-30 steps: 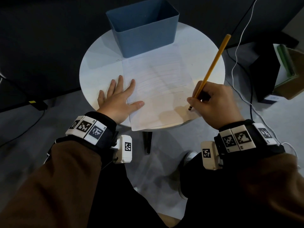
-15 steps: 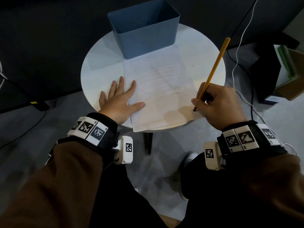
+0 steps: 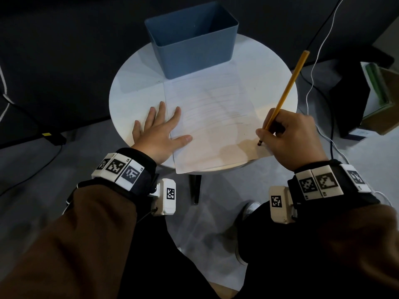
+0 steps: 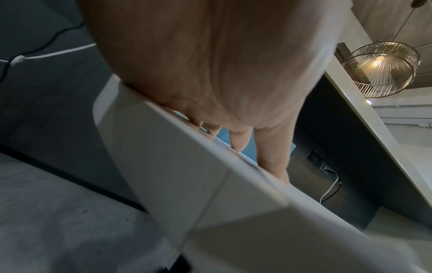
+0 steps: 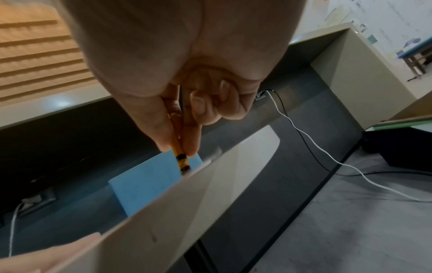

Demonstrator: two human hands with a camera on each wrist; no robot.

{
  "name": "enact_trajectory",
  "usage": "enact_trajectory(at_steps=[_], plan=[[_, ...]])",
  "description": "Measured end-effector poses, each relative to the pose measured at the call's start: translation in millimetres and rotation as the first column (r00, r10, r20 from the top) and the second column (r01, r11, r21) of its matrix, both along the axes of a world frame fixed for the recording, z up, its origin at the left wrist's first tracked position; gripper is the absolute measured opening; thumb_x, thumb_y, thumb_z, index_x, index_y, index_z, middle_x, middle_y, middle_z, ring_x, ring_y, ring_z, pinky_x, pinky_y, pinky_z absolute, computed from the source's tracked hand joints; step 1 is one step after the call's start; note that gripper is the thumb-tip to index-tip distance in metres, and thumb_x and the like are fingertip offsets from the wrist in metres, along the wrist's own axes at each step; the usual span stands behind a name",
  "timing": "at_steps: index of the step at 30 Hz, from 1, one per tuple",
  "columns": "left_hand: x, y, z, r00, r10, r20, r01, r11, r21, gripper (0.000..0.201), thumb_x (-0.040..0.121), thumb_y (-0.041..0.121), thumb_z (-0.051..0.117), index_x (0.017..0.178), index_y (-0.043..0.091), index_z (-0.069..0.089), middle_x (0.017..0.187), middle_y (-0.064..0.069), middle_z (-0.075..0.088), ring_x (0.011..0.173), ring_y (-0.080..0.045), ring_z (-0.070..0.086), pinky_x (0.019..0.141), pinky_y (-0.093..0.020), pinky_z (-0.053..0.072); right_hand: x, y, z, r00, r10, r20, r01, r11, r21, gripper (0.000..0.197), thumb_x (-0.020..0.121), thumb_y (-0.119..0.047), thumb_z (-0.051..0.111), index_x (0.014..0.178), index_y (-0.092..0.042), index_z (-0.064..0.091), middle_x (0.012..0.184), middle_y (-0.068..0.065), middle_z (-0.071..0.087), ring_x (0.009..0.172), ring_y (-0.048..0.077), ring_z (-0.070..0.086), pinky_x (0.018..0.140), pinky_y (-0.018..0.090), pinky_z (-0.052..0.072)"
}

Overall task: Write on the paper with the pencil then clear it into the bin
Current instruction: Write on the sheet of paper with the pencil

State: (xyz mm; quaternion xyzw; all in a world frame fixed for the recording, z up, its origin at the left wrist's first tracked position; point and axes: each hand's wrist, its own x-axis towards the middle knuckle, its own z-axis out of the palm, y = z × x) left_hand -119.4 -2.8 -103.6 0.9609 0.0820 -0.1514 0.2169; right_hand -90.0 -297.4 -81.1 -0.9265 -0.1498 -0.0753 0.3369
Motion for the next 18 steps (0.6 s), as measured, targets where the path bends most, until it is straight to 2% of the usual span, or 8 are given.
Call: enact_trajectory(at_steps=[2, 5, 7, 11, 15, 18], plan=[[-0.4, -0.1, 0.9, 1.0, 0.0, 0.0, 0.0, 1.0, 0.0, 0.079, 0.092, 0.068, 0.045, 0.155, 0.05, 0.0, 0.163, 0.014, -0.023, 0.148, -0.007, -0.026, 0.119, -0.045, -0.017, 2.2, 0.7, 0.5, 1.0, -0.018, -0.015, 0.019, 0.996, 0.087, 0.017, 0.088, -0.019, 0.076, 0.077, -0.015, 0.064, 0.065, -0.009, 0.061, 0.059, 0.007, 0.057, 0.06, 0.014, 0.045], [-1.1, -1.3, 3.3, 1.0, 0.0, -0.002, 0.0, 1.0, -0.01, 0.078, 0.093, 0.067, 0.046, 0.155, 0.05, 0.001, 0.163, 0.014, -0.022, 0.148, -0.007, -0.026, 0.119, -0.045, -0.017, 12.1, 4.7, 4.0, 0.999, -0.046, 0.007, 0.044, 0.984, 0.171, 0.017, 0.089, -0.022, 0.077, 0.079, -0.014, 0.066, 0.069, -0.003, 0.065, 0.062, 0.012, 0.06, 0.061, 0.024, 0.049], [-2.2, -1.6, 4.6, 1.0, -0.002, 0.004, 0.002, 1.0, -0.015, 0.078, 0.093, 0.066, 0.047, 0.155, 0.05, 0.002, 0.163, 0.013, -0.022, 0.148, -0.007, -0.026, 0.119, -0.045, -0.017, 21.1, 10.8, 9.1, 0.999, -0.034, 0.028, 0.029, 0.987, 0.155, 0.018, 0.089, -0.026, 0.076, 0.08, -0.014, 0.066, 0.072, -0.002, 0.067, 0.066, 0.014, 0.063, 0.064, 0.026, 0.052], [-1.6, -1.8, 5.1, 1.0, -0.002, 0.006, 0.002, 1.0, -0.011, 0.078, 0.093, 0.065, 0.047, 0.154, 0.051, 0.002, 0.163, 0.013, -0.022, 0.148, -0.007, -0.026, 0.12, -0.044, -0.016, 34.2, 28.3, 15.0, 1.0, 0.015, 0.022, -0.017, 0.995, 0.103, 0.017, 0.09, -0.027, 0.075, 0.081, -0.015, 0.067, 0.074, -0.006, 0.066, 0.069, 0.009, 0.062, 0.066, 0.02, 0.05], [-0.6, -1.1, 3.9, 1.0, -0.009, 0.009, 0.009, 1.0, -0.011, 0.078, 0.093, 0.066, 0.047, 0.154, 0.051, 0.001, 0.163, 0.014, -0.024, 0.147, -0.007, -0.027, 0.12, -0.044, -0.016, 37.9, 42.7, 4.3, 0.999, 0.032, 0.007, -0.033, 0.99, 0.135, 0.016, 0.09, -0.026, 0.076, 0.08, -0.017, 0.067, 0.07, -0.01, 0.064, 0.067, 0.006, 0.06, 0.063, 0.015, 0.048], [-0.4, -0.2, 2.2, 1.0, -0.018, 0.014, 0.018, 1.0, 0.0, 0.077, 0.093, 0.067, 0.045, 0.154, 0.052, -0.001, 0.162, 0.015, -0.025, 0.147, -0.006, -0.028, 0.12, -0.044, -0.016, 40.5, 50.1, 0.7, 0.998, 0.055, -0.019, -0.052, 0.987, 0.151, 0.016, 0.09, -0.025, 0.076, 0.08, -0.018, 0.067, 0.07, -0.009, 0.065, 0.068, 0.008, 0.06, 0.062, 0.015, 0.048]])
